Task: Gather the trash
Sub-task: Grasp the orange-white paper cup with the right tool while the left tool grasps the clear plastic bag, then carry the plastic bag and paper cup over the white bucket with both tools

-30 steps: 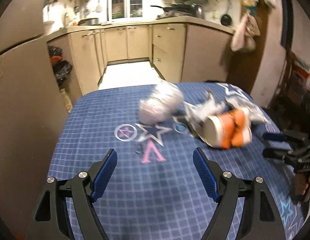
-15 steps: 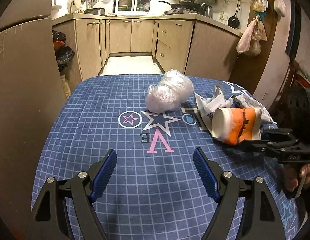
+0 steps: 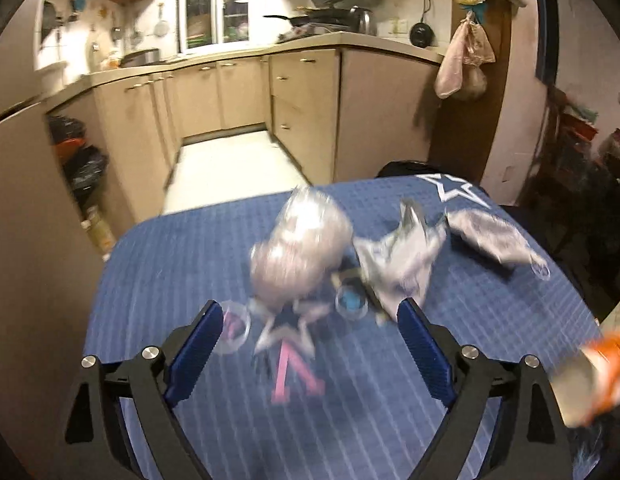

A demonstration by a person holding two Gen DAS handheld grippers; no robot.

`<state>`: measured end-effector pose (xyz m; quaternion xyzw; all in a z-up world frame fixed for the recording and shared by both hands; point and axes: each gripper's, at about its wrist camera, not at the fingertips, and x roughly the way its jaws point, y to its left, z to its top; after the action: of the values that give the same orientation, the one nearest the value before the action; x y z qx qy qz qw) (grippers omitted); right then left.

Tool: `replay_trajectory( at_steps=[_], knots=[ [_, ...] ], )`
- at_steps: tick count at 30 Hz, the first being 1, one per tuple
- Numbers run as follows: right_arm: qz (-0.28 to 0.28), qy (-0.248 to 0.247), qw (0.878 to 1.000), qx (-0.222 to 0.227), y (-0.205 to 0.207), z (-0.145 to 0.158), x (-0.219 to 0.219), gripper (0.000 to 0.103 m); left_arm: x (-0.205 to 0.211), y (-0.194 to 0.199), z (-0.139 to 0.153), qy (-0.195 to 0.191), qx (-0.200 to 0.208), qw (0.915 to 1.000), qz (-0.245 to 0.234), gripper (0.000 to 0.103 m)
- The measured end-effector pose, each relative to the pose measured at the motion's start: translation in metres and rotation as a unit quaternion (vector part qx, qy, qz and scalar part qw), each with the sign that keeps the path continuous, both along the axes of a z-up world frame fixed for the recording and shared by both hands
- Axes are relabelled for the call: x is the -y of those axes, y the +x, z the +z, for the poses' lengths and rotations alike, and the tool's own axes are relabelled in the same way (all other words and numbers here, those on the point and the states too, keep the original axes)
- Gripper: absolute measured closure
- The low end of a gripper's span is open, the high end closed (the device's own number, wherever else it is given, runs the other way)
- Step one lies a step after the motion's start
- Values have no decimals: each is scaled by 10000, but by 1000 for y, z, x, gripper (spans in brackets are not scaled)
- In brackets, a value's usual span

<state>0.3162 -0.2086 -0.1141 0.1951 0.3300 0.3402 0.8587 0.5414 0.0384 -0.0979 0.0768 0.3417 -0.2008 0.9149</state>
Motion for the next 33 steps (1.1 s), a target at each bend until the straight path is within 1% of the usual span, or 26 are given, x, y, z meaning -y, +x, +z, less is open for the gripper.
replay_trajectory(
  at_steps=[3, 6, 7, 9, 10, 11, 12, 13, 14, 16, 17, 21, 23, 26, 28, 31, 33],
  knots=[
    [-122, 190, 9997, -27, -18, 3, 12, 99, 15, 36, -3, 32, -23, 10000, -25, 14],
    [-231, 209, 9995, -94, -26, 3, 16, 99, 27, 62, -4, -131, -78, 9999, -59, 11],
    [-246, 229, 9994, -113, -30, 2, 17, 99, 32, 69, -7, -128, -81, 9999, -52, 9],
    [-292, 232, 9991, -180, -34, -2, 20, 99, 40, 86, -16, 65, -113, 9998, 122, 9],
    [-299, 241, 9990, -214, -37, -4, 20, 99, 42, 94, -22, 142, -224, 9995, 194, 11],
    [-328, 246, 9988, -267, -39, -7, 20, 99, 44, 100, -30, 210, -427, 9986, 220, 23],
    [-350, 240, 9986, -300, -42, -9, 21, 99, 47, 106, -40, 309, -651, 9971, 232, 31],
    [-370, 237, 9985, -334, -42, -11, 22, 99, 48, 105, -44, 385, -645, 9969, 252, 35],
    [-400, 228, 9983, -357, -42, -13, 22, 99, 50, 98, -43, 401, -473, 9979, 184, 43],
    [-475, 180, 9980, -371, -43, -15, 22, 99, 48, 89, -38, 305, -378, 9988, 68, 46],
    [-508, 179, 9978, -380, -41, -15, 23, 99, 47, 84, -35, 285, -315, 9991, 81, 47],
    [-645, 114, 9974, -284, -46, -13, 27, 99, 35, 49, -9, 143, 163, 9996, 159, 47],
    [-699, 42, 9973, -237, -54, -13, 33, 99, 25, 26, 6, 182, 395, 9988, 213, 47],
    [-801, -65, 9965, -207, -58, -12, 31, 99, 18, -3, 21, 172, 485, 9983, 282, 48],
    [-864, -164, 9960, -165, -62, -10, 28, 99, 16, -33, 29, 238, 533, 9975, 400, 48],
    [-941, -315, 9950, -116, -64, -8, 23, 99, 14, -76, 29, 344, 616, 9965, 457, 48],
    [-996, -374, 9943, -85, -69, -6, 23, 99, 12, -107, 25, 393, 559, 9964, 510, 48]
  ],
)
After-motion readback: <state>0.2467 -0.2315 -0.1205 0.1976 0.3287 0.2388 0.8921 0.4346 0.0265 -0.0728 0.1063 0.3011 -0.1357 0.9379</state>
